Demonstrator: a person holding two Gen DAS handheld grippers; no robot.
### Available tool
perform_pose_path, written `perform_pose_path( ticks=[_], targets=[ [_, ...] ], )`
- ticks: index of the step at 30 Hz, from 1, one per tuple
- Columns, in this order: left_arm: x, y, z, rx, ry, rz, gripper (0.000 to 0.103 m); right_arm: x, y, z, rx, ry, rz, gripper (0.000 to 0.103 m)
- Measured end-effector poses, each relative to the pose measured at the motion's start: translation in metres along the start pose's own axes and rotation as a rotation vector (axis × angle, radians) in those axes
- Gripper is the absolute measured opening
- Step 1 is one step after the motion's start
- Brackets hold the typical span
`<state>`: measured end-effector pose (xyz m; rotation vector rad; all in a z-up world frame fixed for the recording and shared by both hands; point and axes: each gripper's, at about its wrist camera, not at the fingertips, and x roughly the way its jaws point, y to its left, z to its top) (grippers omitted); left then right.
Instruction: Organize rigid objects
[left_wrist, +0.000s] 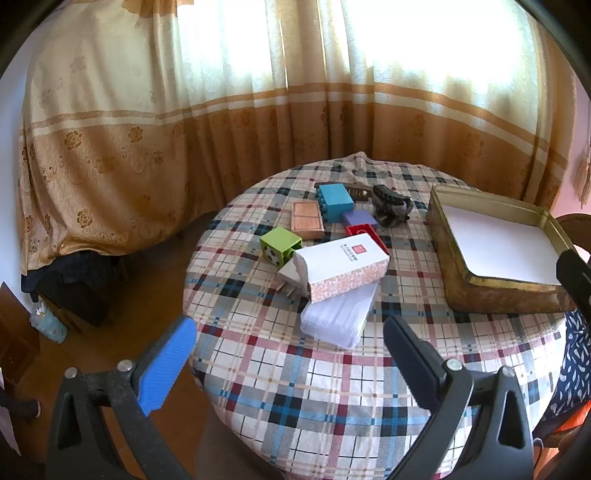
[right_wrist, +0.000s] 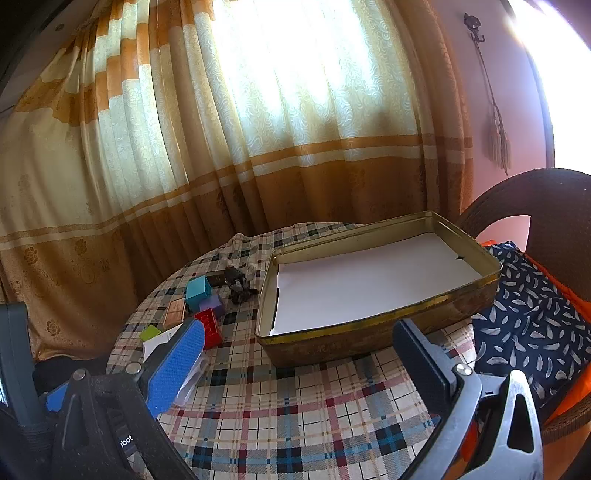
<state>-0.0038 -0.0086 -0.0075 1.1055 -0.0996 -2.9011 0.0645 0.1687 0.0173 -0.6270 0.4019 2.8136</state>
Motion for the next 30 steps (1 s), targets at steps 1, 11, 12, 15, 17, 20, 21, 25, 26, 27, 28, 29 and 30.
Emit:
perform_pose_path(
  ticks=[1,11,12,15,17,20,21,25,26,27,28,29,30],
  targets=[
    [0.000,0.000,0.000,0.001,0.001,0.000,0.103,0.000,0.000,0.000,0.000,0.000,-0.001,0.103],
    [0.003,-0.003,-0.002,0.008,0.013,0.003,0.103,0.003,0.000,-0.004,-0.005,0.010,0.002,0.103],
    [0.004,-0.003,-0.002,0.008,0.016,0.002,0.103,0.003,0.000,-0.004,-0.006,0.011,0.002,0.103],
    [0.006,-0.003,-0.003,0.006,0.023,0.000,0.103,0.005,0.000,-0.005,-0.012,0.019,0.002,0.103],
    [0.008,-0.003,-0.003,0.006,0.026,0.002,0.103,0.007,0.000,-0.006,-0.014,0.023,0.001,0.103],
    [0.010,-0.003,-0.004,0.005,0.031,0.002,0.103,0.008,0.000,-0.006,-0.013,0.028,0.001,0.103],
    [0.011,-0.002,-0.004,0.004,0.033,0.001,0.103,0.008,0.000,-0.006,-0.013,0.029,0.000,0.103],
    [0.014,-0.003,-0.004,0.006,0.042,-0.003,0.103,0.011,0.000,-0.006,-0.019,0.039,-0.002,0.103],
    [0.014,-0.003,-0.004,0.006,0.044,-0.003,0.103,0.012,0.000,-0.007,-0.020,0.041,-0.002,0.103],
    [0.014,-0.003,-0.004,0.006,0.044,-0.003,0.103,0.012,0.001,-0.007,-0.021,0.044,-0.002,0.103],
    [0.014,-0.003,-0.004,0.006,0.044,-0.003,0.103,0.013,0.001,-0.007,-0.021,0.046,-0.003,0.103],
    [0.015,-0.003,-0.004,0.006,0.044,-0.002,0.103,0.013,0.001,-0.007,-0.021,0.047,-0.003,0.103],
    [0.015,-0.003,-0.005,0.005,0.044,-0.003,0.103,0.013,0.001,-0.006,-0.021,0.048,-0.003,0.103]
  ],
)
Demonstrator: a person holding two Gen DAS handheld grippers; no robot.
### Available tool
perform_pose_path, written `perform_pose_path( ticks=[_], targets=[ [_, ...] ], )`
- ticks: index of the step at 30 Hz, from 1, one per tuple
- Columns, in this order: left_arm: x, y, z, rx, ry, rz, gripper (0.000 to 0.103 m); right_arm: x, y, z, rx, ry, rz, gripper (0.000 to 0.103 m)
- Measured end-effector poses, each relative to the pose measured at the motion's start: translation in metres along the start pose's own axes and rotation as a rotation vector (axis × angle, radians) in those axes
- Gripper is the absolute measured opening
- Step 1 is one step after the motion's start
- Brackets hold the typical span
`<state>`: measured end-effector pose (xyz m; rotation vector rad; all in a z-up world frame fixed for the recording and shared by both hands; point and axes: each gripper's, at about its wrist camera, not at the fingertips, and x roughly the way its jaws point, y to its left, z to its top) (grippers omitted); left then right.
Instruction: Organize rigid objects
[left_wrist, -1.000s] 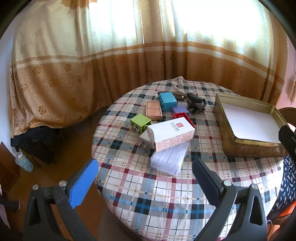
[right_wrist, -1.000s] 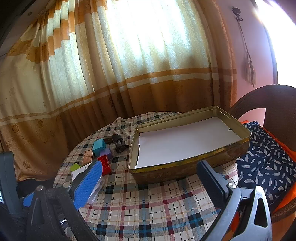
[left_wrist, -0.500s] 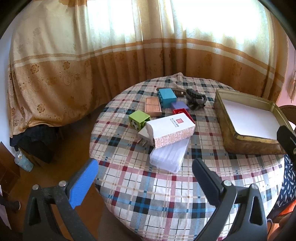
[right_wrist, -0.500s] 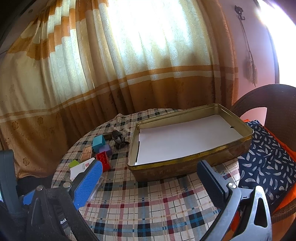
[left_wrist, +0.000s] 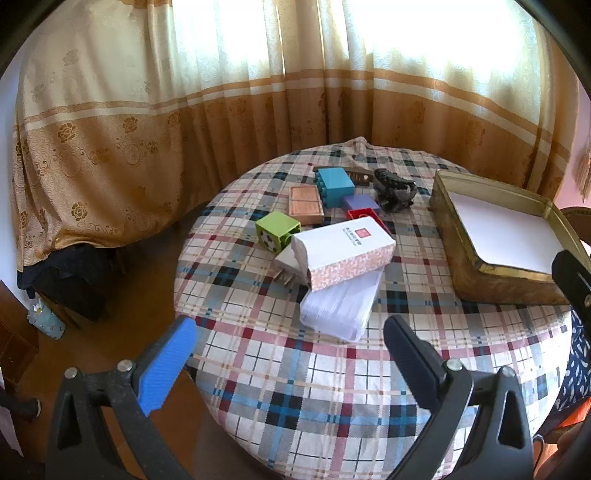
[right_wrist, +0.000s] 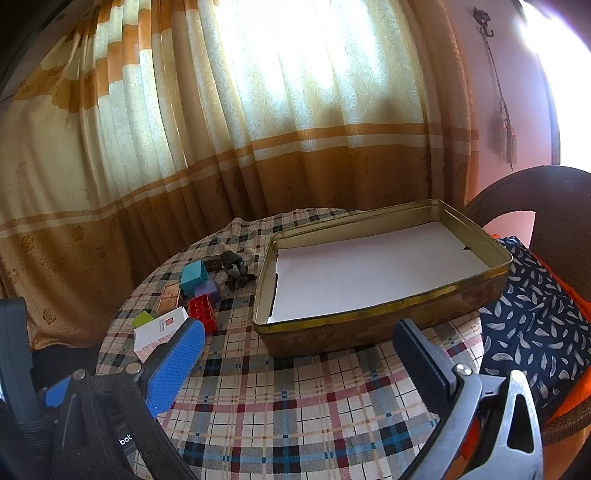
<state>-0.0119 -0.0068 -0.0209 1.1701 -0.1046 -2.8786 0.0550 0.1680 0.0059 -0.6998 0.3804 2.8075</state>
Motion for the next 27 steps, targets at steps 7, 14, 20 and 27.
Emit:
perform_pose_path(
  ticks=[7,14,20,27],
  targets=[
    [0.0006,0.0002,0.0005,0.000,0.002,0.001,0.103,0.0003,0.0001,0.0001,0.001,0.000,0.000,0.103],
    [0.0009,0.0005,0.0004,-0.002,0.002,0.001,0.103,0.0016,-0.0003,-0.0005,0.003,0.003,-0.001,0.103],
    [0.0013,0.0011,0.0002,-0.003,0.003,0.002,0.103,0.0018,-0.0011,-0.0010,0.002,0.005,0.000,0.103],
    [0.0018,0.0017,-0.0010,-0.004,0.006,0.003,0.103,0.0023,-0.0002,-0.0003,-0.004,0.007,0.004,0.103]
  ],
)
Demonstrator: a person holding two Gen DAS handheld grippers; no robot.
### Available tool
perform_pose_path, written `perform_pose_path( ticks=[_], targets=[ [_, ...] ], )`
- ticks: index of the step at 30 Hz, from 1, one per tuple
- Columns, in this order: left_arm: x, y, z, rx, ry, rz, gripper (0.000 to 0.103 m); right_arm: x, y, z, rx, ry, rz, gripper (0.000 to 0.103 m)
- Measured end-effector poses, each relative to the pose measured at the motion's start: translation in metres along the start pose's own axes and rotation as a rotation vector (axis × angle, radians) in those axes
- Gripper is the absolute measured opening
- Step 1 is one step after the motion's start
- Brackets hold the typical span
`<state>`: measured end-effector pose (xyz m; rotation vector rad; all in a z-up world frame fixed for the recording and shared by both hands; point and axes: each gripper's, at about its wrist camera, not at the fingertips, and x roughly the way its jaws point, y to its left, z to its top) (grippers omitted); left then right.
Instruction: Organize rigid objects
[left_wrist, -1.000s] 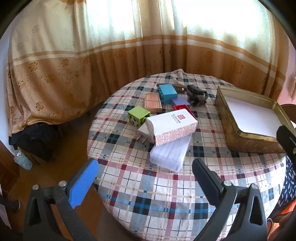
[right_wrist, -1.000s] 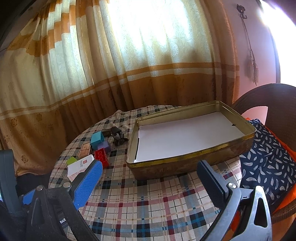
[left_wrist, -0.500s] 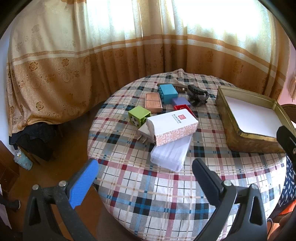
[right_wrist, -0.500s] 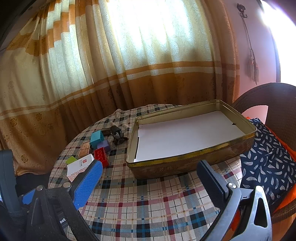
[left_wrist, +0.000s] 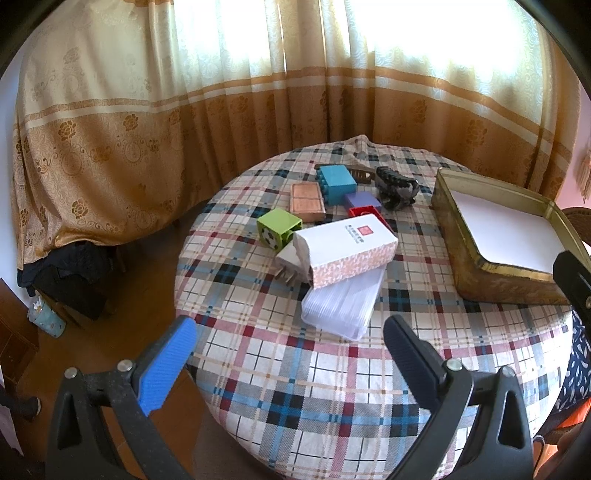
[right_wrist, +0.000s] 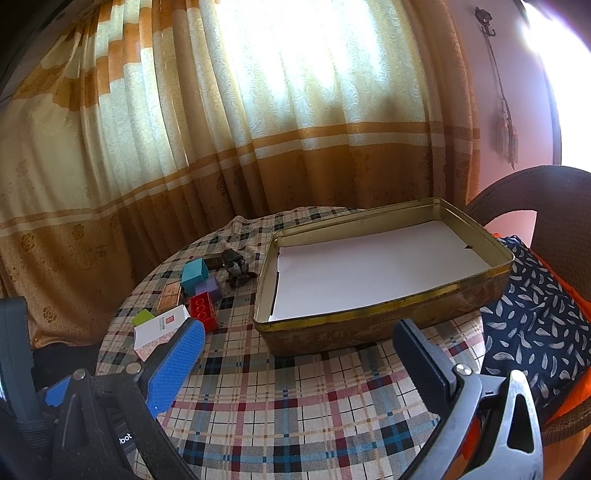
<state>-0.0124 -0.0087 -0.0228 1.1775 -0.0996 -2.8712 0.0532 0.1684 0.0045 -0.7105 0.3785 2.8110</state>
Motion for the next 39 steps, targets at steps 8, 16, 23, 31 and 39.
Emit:
perform_pose_path(
  ticks=[8,16,23,31,39],
  targets=[
    [0.006,0.002,-0.001,-0.009,0.012,0.011,0.103,0.003,0.001,-0.001,-0.003,0.013,0.010,0.102],
    [0.022,0.014,0.000,-0.007,0.029,0.034,0.103,0.020,0.009,-0.001,-0.039,0.057,0.074,0.102],
    [0.023,0.053,0.003,0.001,-0.026,0.108,0.103,0.050,0.044,0.001,-0.143,0.159,0.226,0.102],
    [0.043,0.101,0.003,-0.091,0.024,0.132,0.103,0.097,0.116,-0.002,-0.304,0.300,0.327,0.102],
    [0.053,0.106,0.000,-0.084,0.037,0.118,0.102,0.141,0.148,-0.015,-0.413,0.409,0.265,0.101]
  ],
)
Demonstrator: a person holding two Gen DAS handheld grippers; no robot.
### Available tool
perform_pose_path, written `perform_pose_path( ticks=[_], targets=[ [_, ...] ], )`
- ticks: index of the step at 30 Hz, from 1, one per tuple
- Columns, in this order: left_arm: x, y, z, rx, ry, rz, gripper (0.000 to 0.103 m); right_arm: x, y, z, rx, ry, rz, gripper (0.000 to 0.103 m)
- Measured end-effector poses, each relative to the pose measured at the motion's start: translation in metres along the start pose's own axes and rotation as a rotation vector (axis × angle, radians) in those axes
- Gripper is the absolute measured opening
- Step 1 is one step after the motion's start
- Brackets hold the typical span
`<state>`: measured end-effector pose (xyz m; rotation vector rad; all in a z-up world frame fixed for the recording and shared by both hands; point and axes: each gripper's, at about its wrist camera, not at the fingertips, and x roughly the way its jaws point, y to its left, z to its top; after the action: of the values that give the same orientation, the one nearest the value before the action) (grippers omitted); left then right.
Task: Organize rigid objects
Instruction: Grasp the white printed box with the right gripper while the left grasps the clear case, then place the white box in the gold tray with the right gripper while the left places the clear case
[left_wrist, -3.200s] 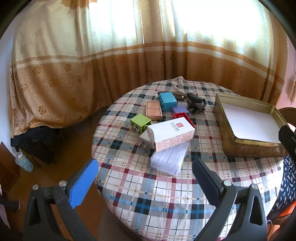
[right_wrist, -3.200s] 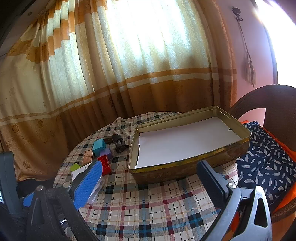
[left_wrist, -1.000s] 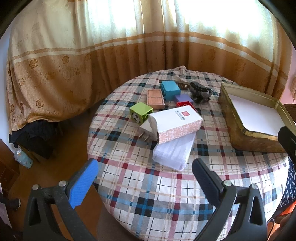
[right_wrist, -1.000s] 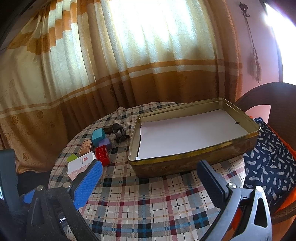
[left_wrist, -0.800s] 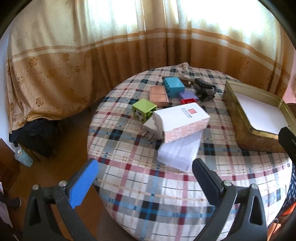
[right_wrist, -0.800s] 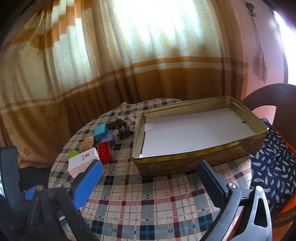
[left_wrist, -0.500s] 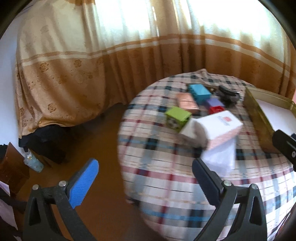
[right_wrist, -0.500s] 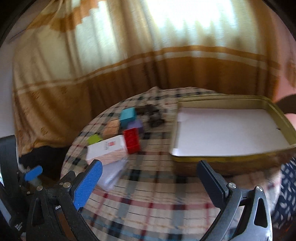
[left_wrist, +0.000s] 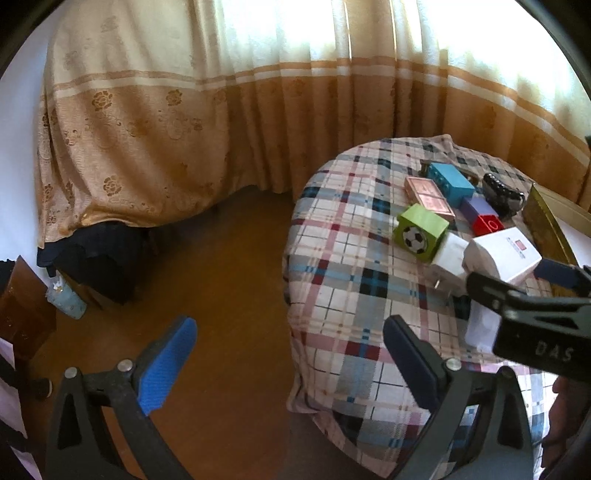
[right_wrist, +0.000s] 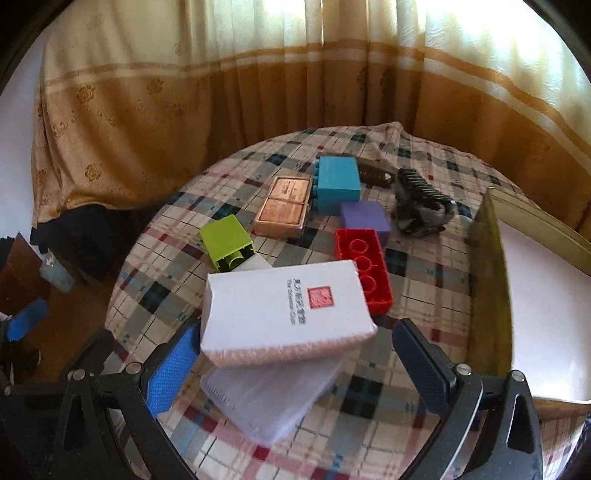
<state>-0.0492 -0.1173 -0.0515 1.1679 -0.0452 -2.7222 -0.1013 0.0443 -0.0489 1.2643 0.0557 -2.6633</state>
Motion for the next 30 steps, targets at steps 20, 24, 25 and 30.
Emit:
perform_pose_path(
  ticks=[20,24,25,30],
  targets=[
    [-0.008,-0.106,0.015,0.193,0.050,-0.371,0.083,-0.132,-0.143,-0.016,0.258,-0.369,-0.307,0.083],
    [0.010,-0.120,0.015,0.191,0.126,-0.380,0.079,-0.136,-0.173,-0.032,0.284,-0.352,-0.401,0.083],
    [0.013,-0.122,0.015,0.193,0.134,-0.373,0.077,-0.136,-0.180,-0.036,0.300,-0.346,-0.402,0.083],
    [0.018,-0.133,0.013,0.227,0.130,-0.348,0.067,-0.138,-0.204,-0.047,0.390,-0.329,-0.380,0.083]
  ],
)
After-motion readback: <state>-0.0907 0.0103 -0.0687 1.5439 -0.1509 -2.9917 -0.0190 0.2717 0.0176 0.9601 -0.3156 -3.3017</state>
